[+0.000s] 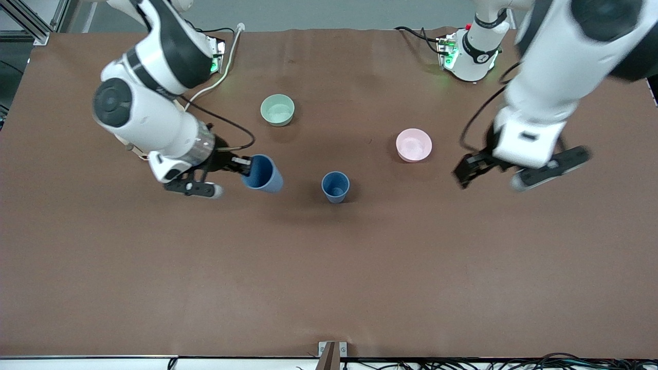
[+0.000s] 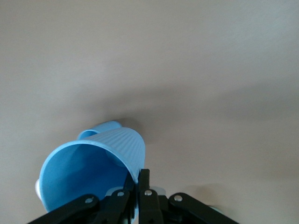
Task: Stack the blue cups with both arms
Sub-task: 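Release the cup with the left gripper while the right gripper brings its cup over, then lower the held blue cup into the standing cup with the right gripper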
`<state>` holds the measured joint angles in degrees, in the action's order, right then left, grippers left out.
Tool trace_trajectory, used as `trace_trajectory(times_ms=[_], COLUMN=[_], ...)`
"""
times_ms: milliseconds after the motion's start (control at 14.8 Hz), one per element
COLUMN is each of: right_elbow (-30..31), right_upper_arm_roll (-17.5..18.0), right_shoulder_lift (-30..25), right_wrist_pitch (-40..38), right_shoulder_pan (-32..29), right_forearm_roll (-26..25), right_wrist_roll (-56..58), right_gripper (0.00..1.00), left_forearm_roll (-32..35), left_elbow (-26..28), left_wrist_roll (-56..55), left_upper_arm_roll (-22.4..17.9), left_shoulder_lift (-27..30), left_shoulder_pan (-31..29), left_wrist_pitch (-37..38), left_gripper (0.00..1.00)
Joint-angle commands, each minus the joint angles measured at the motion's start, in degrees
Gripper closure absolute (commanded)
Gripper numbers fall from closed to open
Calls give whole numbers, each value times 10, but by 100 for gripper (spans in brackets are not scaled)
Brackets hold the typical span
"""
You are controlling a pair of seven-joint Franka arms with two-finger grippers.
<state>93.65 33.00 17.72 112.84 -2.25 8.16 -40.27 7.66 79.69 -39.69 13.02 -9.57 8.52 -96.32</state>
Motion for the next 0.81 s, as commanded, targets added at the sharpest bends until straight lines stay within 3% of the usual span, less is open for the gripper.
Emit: trace_trajectory(times_ms=[0, 338, 541, 744], right_elbow=[6, 17, 17, 18], right_upper_arm_roll=[12, 14, 15, 14], right_shoulder_lift=[40, 91, 111, 125], right_wrist_pitch=[69, 159, 165, 166], right_shoulder_pan=[33, 87, 110, 119], right_forearm_roll=[1, -53, -95, -104], right_wrist_roll=[-67, -147, -166, -167], right_gripper=[98, 98, 98, 98], left_forearm_roll=[10, -4, -43, -48], left_elbow=[24, 23, 27, 32], left_wrist_roll=[100, 227, 268, 286], left_upper_arm_roll=[2, 3, -18, -23], left_shoulder_lift=[56, 92, 100, 104], left_shoulder_pan=[-34, -82, -91, -82], left_wrist_pitch=[39, 101, 120, 134], left_gripper=[0, 0, 0, 0])
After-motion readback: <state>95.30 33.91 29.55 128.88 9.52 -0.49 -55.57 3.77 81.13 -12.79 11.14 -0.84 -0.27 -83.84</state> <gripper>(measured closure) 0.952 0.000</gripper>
